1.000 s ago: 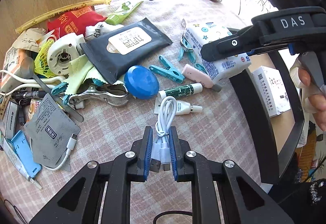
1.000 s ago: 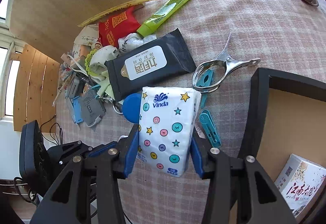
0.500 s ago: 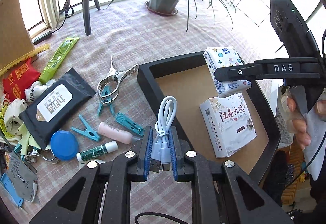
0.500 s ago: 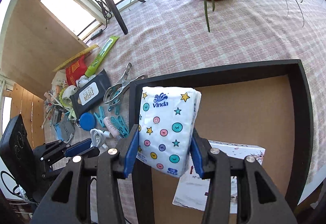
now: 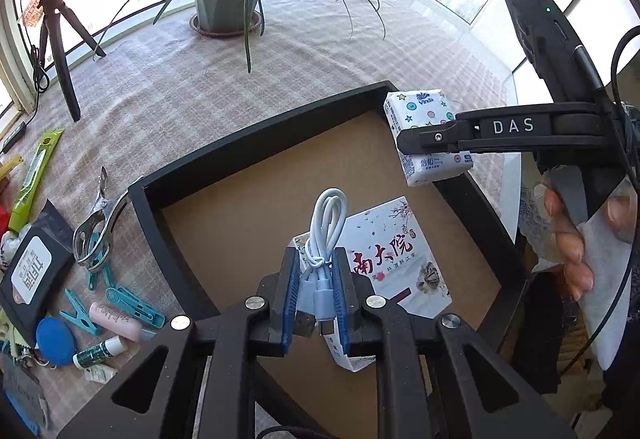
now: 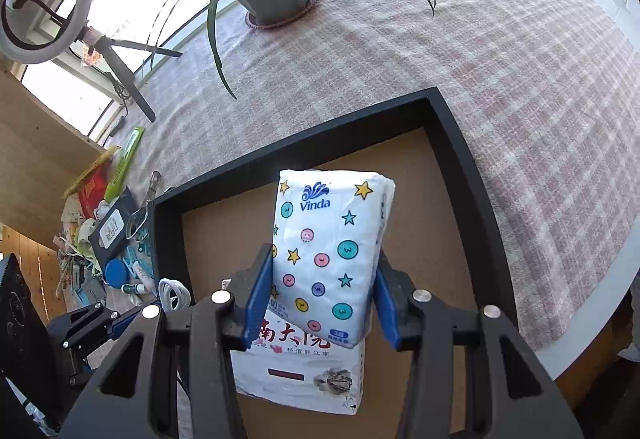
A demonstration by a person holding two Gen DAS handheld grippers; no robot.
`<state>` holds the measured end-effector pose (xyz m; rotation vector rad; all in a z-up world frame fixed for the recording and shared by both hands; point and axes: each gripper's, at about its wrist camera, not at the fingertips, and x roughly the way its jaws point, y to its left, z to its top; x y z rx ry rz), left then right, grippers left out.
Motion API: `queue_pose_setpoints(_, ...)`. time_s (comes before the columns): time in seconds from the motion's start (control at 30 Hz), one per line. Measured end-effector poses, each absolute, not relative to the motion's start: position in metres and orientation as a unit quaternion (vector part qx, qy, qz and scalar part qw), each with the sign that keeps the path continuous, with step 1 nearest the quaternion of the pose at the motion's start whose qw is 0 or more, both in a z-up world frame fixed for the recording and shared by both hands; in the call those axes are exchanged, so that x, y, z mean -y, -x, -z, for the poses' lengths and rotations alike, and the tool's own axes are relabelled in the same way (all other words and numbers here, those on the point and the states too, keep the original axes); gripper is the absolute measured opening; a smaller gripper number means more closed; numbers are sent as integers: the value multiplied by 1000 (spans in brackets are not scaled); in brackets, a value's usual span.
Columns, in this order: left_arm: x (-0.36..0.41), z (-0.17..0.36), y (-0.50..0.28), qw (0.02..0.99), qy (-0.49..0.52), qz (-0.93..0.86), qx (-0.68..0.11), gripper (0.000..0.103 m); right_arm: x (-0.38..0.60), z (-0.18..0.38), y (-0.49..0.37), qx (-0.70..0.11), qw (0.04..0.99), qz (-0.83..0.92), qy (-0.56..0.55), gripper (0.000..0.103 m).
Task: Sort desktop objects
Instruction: 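Grasp the Vinda tissue pack with the right tool while the left tool grasps the white USB cable, then release the tissue pack and cable into the black tray with both tools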
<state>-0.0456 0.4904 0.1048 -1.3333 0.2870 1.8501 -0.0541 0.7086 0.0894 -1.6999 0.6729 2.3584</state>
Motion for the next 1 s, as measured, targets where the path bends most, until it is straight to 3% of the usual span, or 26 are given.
queue_pose_setpoints(0.03, -492, -105, 45, 407, 531, -734, -121, 23, -708, -89, 55, -219, 82, -789, 568, 49)
queue_pose_setpoints(0.07, -492, -105, 45, 403, 532, -735, -124, 39, -707, -90, 55, -212, 85, -788, 572, 51)
queue_pose_setpoints(0.1, -489, -107, 44, 401, 525, -740, -124, 44, -705, -90, 56, -205, 85, -787, 576, 55)
queue_pose_setpoints(0.53, -381, -95, 87, 297, 543, -777, -115, 42, -605, -115, 73, -41, -51, -837, 543, 56)
queue_pose_setpoints(1.0, -280, -69, 131, 205, 582, -778, -121, 42, -490, -103, 103, 13, -204, -797, 568, 55)
